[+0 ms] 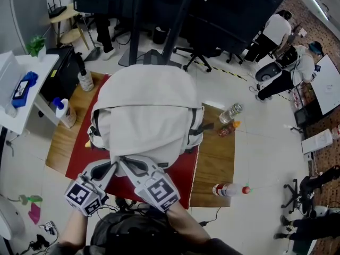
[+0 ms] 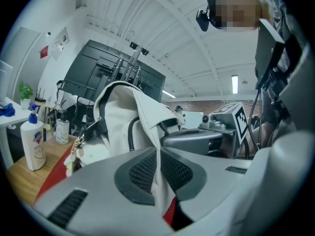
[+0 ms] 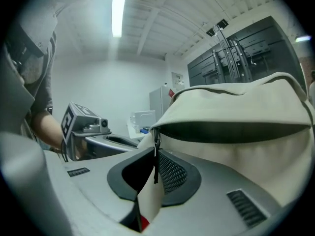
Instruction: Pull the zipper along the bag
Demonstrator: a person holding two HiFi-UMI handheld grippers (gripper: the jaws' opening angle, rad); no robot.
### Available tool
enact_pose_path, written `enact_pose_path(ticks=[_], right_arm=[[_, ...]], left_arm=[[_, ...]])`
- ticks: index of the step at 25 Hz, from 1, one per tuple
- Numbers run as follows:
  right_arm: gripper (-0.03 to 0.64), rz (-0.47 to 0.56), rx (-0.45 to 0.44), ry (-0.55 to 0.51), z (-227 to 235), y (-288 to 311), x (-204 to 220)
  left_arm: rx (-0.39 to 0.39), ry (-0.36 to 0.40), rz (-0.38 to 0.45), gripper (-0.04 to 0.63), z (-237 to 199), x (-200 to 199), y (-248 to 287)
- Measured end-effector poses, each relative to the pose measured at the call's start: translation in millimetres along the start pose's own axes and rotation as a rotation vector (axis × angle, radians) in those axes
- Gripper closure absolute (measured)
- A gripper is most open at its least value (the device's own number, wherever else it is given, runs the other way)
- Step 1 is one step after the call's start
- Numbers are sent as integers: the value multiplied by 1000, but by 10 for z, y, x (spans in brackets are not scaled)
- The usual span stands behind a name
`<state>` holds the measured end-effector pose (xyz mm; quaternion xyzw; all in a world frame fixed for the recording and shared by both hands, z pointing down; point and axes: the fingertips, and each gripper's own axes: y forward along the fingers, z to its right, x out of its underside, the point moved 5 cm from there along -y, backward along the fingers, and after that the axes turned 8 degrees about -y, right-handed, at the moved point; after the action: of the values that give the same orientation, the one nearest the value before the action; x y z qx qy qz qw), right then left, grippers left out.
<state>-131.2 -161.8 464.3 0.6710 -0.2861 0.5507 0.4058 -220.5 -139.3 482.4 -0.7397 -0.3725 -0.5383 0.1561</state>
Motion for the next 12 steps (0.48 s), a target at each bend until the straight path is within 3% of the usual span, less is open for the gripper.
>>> enact_pose_path(ticks=[7,9,12], right_arm=[[580,61,-177,24,-104,-169,-120],[580,68,-166,19,-59,-209,-135],[580,89,-64,15,123,-298,-159]], left_arm=[[-66,8,20,538,-64,-13,1],[-73,4,32,538,-60,-17,-3],[-72,-17,45,539,-65,-18,-14]])
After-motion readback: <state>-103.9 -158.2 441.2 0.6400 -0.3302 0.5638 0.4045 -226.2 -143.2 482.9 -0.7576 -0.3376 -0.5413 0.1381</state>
